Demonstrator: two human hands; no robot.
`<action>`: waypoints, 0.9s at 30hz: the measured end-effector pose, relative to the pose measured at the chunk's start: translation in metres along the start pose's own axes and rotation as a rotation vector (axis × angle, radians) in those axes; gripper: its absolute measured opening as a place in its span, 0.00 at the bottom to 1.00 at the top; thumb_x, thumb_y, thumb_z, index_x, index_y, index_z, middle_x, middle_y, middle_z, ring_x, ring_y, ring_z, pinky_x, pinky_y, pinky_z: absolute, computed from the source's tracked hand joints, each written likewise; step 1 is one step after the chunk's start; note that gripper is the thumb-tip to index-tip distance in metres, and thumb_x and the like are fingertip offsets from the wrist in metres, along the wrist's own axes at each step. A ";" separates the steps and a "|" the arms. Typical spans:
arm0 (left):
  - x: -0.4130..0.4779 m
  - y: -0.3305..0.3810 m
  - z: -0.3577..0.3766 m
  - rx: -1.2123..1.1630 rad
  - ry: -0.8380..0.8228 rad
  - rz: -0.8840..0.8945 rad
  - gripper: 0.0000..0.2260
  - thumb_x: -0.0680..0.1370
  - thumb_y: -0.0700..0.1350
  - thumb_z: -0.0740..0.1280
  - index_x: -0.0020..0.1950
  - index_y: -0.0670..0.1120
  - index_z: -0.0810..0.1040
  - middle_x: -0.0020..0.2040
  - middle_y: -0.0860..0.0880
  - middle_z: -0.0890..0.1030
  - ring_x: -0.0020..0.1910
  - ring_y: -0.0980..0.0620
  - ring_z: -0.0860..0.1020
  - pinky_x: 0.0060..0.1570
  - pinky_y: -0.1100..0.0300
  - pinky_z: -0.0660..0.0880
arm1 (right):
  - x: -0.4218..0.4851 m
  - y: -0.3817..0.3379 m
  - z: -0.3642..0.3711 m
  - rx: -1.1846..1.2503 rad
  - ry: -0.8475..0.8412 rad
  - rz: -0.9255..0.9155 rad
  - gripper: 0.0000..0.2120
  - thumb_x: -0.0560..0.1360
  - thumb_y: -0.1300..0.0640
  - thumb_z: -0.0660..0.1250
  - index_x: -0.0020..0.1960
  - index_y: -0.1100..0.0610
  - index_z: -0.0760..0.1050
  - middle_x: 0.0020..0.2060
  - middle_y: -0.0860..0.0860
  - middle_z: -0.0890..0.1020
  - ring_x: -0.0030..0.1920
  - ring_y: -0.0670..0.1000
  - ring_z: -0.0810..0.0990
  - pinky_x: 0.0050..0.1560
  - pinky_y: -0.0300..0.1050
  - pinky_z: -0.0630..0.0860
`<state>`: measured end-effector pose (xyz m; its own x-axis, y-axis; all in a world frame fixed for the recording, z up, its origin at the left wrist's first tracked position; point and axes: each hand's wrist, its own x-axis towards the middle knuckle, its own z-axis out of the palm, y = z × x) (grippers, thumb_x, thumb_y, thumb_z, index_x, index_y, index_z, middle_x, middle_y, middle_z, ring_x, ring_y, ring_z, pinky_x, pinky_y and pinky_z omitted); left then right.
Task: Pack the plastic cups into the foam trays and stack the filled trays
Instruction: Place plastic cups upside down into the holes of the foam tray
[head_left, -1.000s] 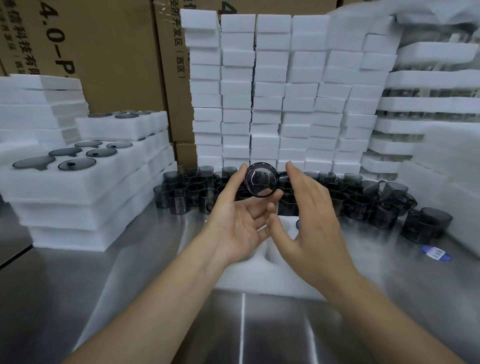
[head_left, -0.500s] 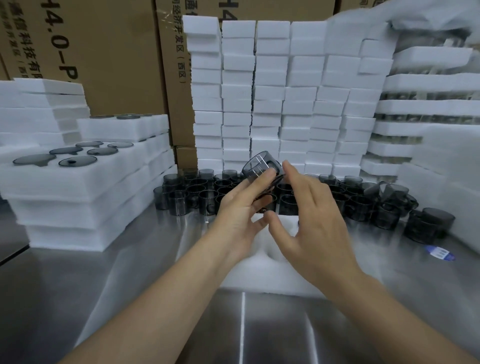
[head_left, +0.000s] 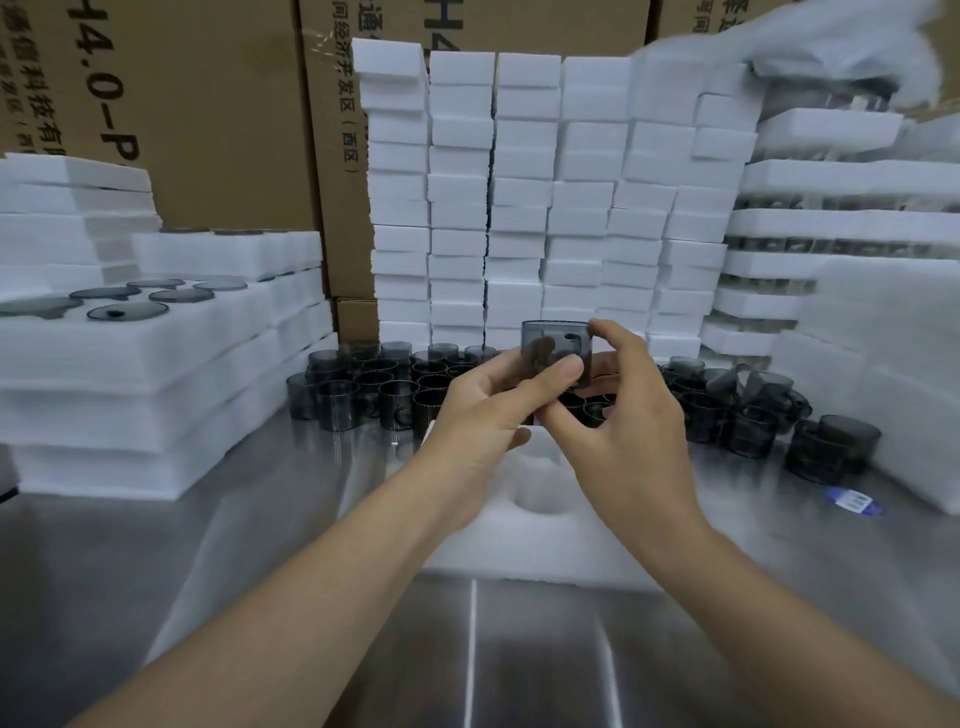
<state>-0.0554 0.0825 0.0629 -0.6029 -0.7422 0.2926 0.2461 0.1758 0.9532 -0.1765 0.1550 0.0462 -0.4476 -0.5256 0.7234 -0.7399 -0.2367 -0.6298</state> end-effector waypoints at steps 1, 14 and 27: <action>-0.001 0.002 0.001 0.007 0.008 0.006 0.16 0.77 0.60 0.75 0.63 0.57 0.86 0.60 0.56 0.87 0.55 0.58 0.83 0.61 0.51 0.73 | 0.000 -0.001 -0.001 0.028 0.008 0.019 0.35 0.71 0.35 0.71 0.75 0.40 0.66 0.56 0.39 0.80 0.57 0.42 0.81 0.57 0.50 0.80; 0.001 -0.011 0.007 0.217 0.159 0.365 0.27 0.78 0.43 0.79 0.74 0.58 0.76 0.67 0.57 0.80 0.66 0.60 0.78 0.55 0.69 0.77 | 0.011 -0.001 -0.003 0.654 -0.186 0.375 0.23 0.73 0.48 0.60 0.64 0.53 0.81 0.51 0.50 0.89 0.47 0.47 0.85 0.47 0.45 0.76; -0.007 -0.013 0.009 0.249 0.261 0.449 0.27 0.73 0.41 0.83 0.66 0.61 0.80 0.60 0.56 0.84 0.63 0.55 0.81 0.50 0.63 0.79 | 0.003 -0.004 -0.002 0.577 -0.239 0.309 0.24 0.78 0.32 0.62 0.66 0.46 0.77 0.57 0.44 0.86 0.54 0.47 0.86 0.55 0.53 0.79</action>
<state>-0.0615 0.0914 0.0489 -0.2656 -0.6892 0.6742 0.2291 0.6341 0.7385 -0.1763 0.1562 0.0517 -0.4228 -0.7888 0.4461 -0.1814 -0.4087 -0.8945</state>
